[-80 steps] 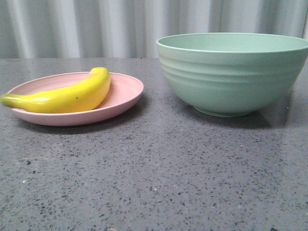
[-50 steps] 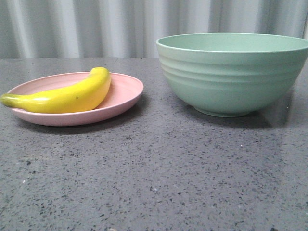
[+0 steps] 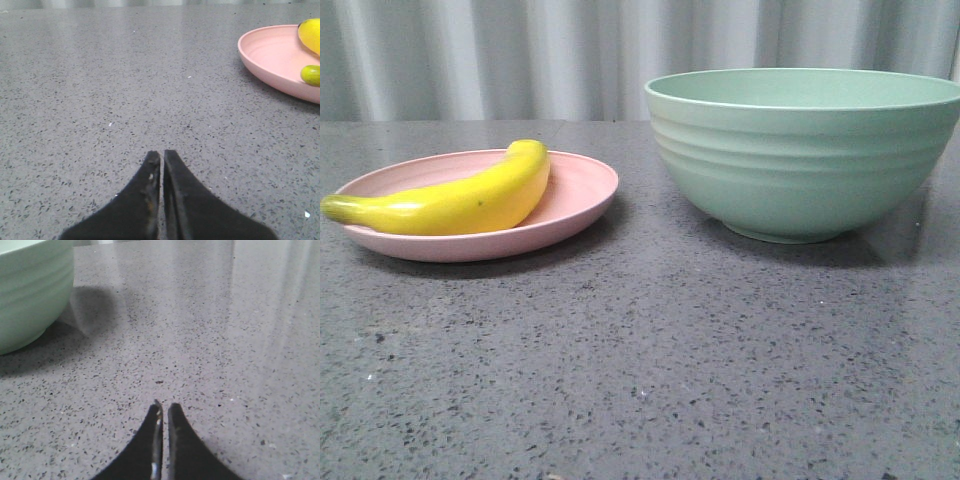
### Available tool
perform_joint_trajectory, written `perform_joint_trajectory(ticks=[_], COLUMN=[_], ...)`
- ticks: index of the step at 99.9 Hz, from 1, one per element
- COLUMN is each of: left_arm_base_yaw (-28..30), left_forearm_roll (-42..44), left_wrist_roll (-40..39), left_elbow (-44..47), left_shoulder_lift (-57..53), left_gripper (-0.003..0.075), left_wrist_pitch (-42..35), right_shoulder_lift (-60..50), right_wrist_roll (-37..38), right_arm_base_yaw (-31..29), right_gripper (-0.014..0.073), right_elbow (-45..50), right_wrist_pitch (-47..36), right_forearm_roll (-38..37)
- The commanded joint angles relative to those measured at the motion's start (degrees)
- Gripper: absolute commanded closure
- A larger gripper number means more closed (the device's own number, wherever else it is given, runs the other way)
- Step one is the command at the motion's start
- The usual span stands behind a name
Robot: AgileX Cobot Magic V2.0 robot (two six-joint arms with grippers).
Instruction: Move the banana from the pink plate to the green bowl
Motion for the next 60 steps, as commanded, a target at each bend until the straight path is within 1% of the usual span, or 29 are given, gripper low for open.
perform_joint_trajectory(ticks=[1, 15, 24, 42, 60], left_arm_base_yaw=[0.0, 0.0, 0.0, 0.0, 0.0], left_forearm_roll=[-0.1, 0.1, 0.1, -0.1, -0.1], left_wrist_roll=[0.0, 0.0, 0.0, 0.0, 0.0], left_elbow=[0.5, 0.5, 0.5, 0.5, 0.5], left_shoulder_lift=[-1.7, -1.7, -1.7, -1.7, -1.7], left_gripper=[0.0741, 0.0741, 0.0741, 0.0741, 0.0741], left_wrist_pitch=[-4.3, -5.8, -6.0, -6.4, -10.0], right_shoulder_lift=[-0.8, -0.8, -0.8, -0.8, -0.8], right_wrist_roll=[-0.1, -0.1, -0.1, -0.1, -0.1], right_arm_base_yaw=[-0.3, -0.3, -0.3, -0.3, -0.3], right_gripper=[0.0659, 0.0659, 0.0659, 0.0659, 0.0659], right_elbow=[1.4, 1.4, 1.4, 1.4, 1.4], right_wrist_pitch=[-0.9, -0.9, -1.0, -1.5, -2.1], right_forearm_roll=[-0.6, -0.7, -2.9, -3.0, -3.0])
